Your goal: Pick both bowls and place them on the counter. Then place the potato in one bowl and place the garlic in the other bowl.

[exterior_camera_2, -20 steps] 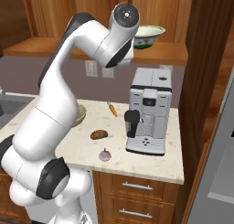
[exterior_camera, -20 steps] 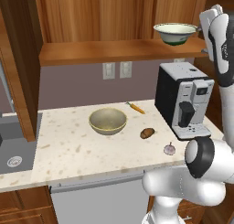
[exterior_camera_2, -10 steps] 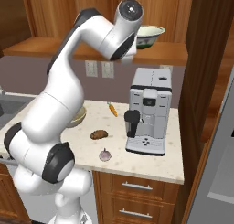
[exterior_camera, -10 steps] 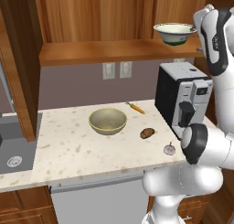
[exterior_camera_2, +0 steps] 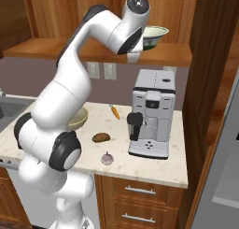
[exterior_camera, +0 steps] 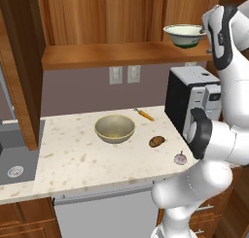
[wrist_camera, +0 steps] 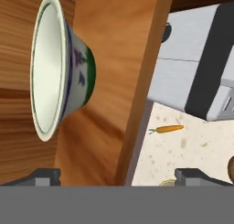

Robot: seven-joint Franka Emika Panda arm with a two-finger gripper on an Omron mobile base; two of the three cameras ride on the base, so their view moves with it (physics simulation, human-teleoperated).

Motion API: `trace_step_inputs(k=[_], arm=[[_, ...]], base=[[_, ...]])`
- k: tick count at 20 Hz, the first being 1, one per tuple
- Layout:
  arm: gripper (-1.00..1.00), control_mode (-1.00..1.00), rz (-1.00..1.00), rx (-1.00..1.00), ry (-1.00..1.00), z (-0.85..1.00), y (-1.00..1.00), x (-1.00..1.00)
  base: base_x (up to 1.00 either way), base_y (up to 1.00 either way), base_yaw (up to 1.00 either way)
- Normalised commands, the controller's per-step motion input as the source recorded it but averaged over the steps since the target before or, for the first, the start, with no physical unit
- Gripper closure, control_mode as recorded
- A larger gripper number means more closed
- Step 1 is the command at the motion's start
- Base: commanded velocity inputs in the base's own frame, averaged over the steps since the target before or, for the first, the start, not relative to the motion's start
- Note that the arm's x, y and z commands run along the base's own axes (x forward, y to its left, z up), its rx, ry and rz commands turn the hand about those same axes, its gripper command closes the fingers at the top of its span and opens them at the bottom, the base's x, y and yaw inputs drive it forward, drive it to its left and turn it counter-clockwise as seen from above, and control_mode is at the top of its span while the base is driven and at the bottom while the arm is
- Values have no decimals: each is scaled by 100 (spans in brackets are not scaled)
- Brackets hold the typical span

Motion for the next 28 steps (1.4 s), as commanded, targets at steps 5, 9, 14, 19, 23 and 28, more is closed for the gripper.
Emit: trace_step_inputs(k=[5, 9, 14, 19, 23, 28], arm=[[-100, -100, 0, 3, 1, -5, -7, 30], [-100, -100, 0, 2, 1, 0, -10, 31], [-100, -100, 0, 3, 2, -4, -9, 30], [-100, -100, 0, 3, 2, -7, -7, 27], [-100, -100, 0, 4, 1, -7, -1, 25], [-100, -100, 0, 2, 3, 0, -1, 30]], base=[[0, 0, 0], [0, 0, 0], [0, 0, 0], [0, 0, 0], [0, 0, 0], [0, 0, 0]])
